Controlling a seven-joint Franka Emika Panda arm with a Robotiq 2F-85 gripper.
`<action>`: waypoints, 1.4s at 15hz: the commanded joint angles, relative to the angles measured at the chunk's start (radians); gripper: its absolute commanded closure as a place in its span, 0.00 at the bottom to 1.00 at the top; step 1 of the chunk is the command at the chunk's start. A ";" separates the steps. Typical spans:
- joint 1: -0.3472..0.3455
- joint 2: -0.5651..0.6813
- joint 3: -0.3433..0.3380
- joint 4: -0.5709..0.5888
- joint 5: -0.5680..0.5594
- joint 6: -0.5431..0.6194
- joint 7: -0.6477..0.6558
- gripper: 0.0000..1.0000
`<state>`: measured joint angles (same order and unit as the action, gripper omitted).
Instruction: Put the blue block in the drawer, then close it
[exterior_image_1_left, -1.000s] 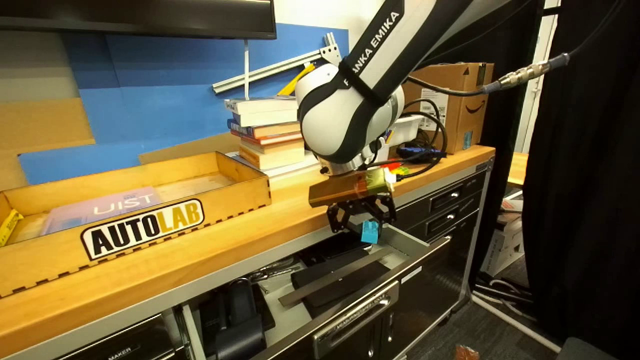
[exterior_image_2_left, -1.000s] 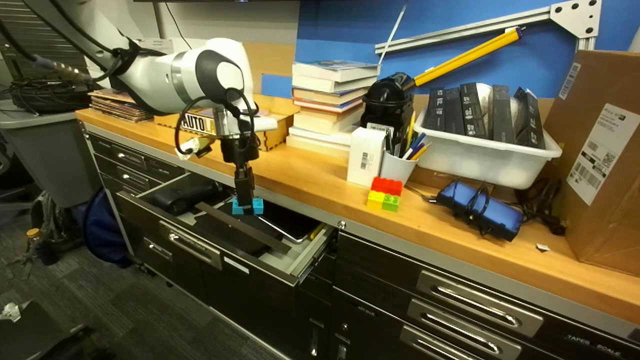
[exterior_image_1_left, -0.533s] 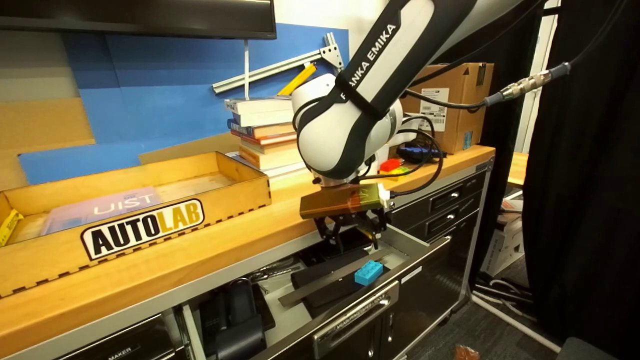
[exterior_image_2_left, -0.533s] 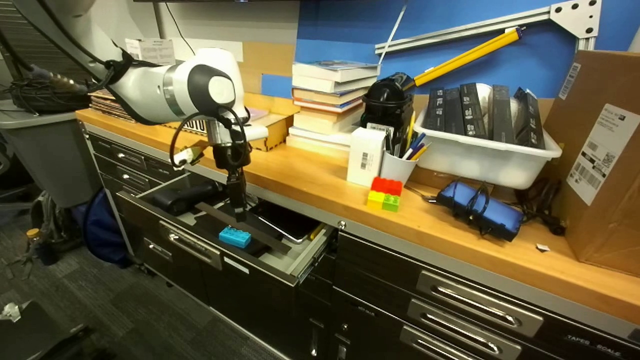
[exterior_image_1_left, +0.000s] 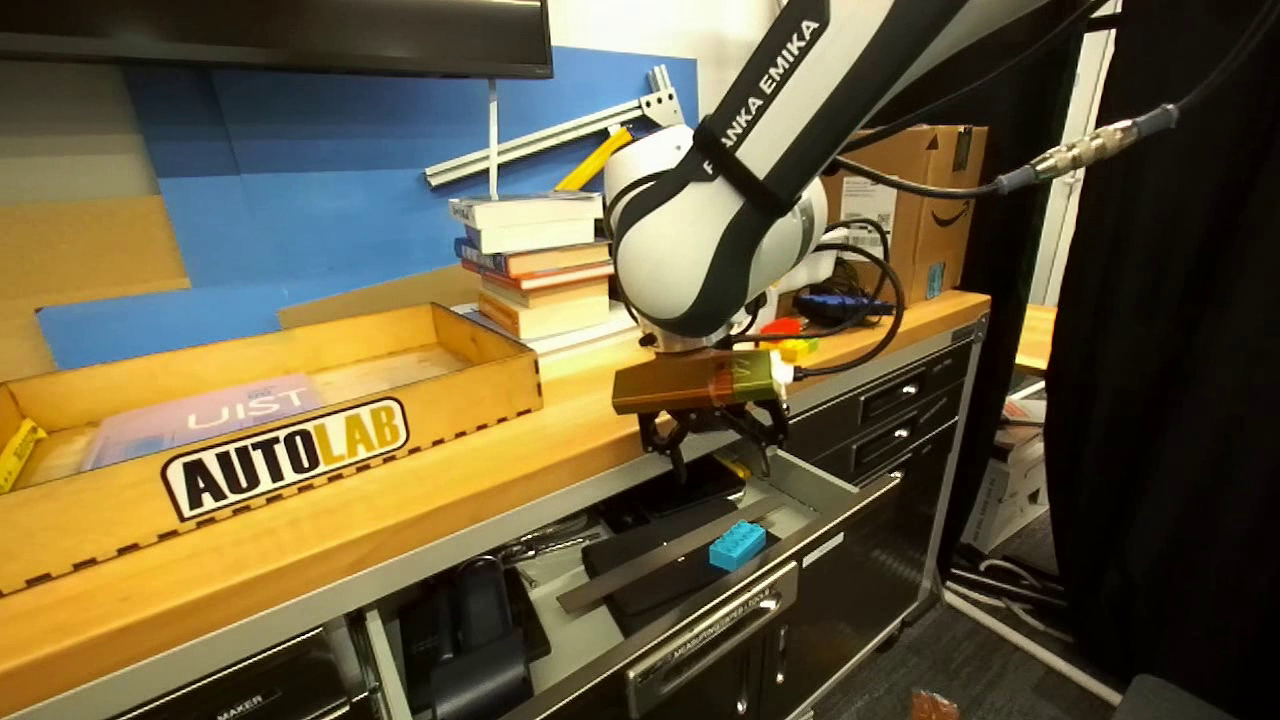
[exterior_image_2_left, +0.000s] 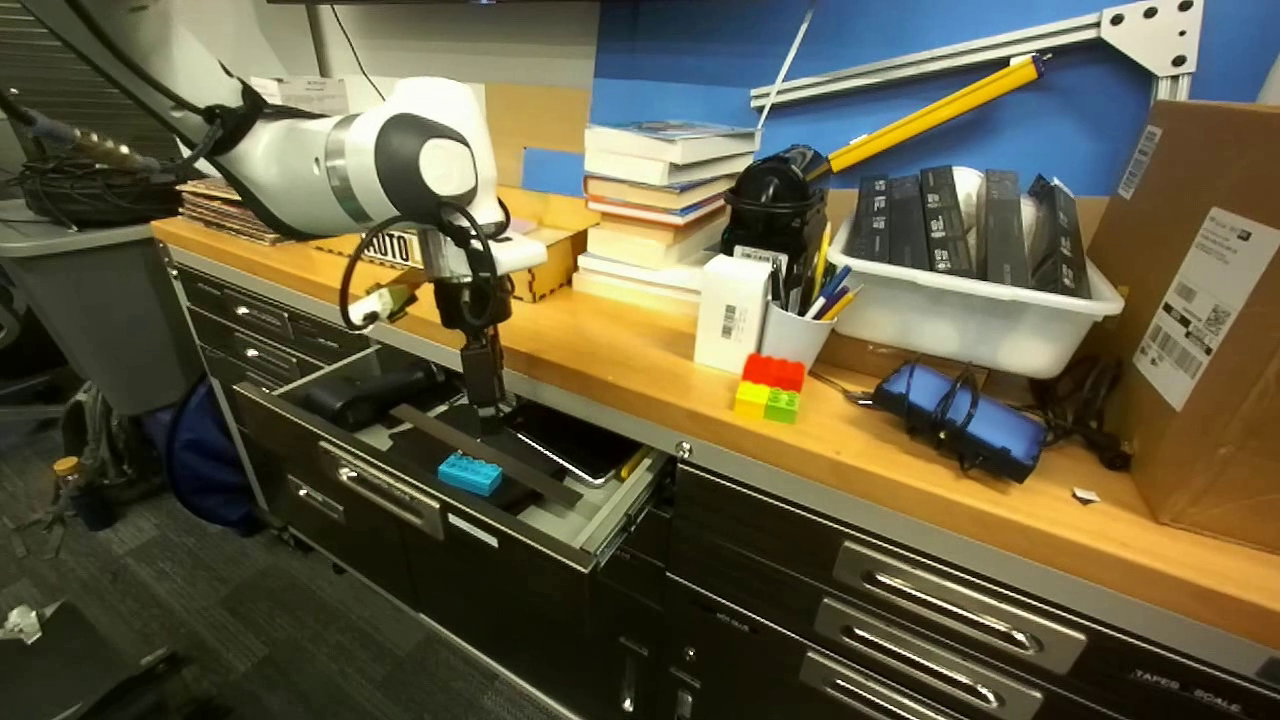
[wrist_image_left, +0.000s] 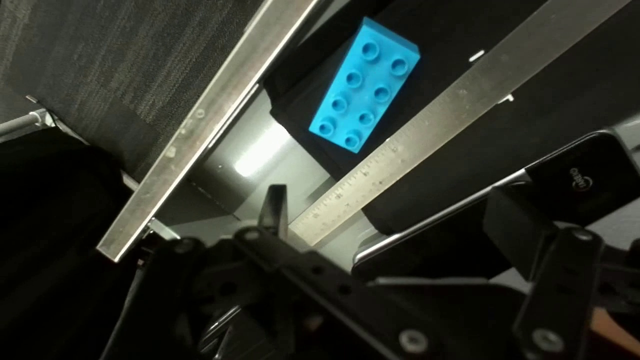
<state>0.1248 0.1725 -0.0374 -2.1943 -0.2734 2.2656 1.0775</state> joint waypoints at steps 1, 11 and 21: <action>-0.042 -0.112 0.003 -0.101 0.033 -0.022 -0.091 0.00; -0.125 -0.274 0.004 -0.322 0.063 0.015 -0.705 0.00; -0.112 -0.109 0.031 -0.297 0.146 0.054 -0.950 0.00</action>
<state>0.0112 0.0091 -0.0188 -2.5225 -0.1693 2.2851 0.1497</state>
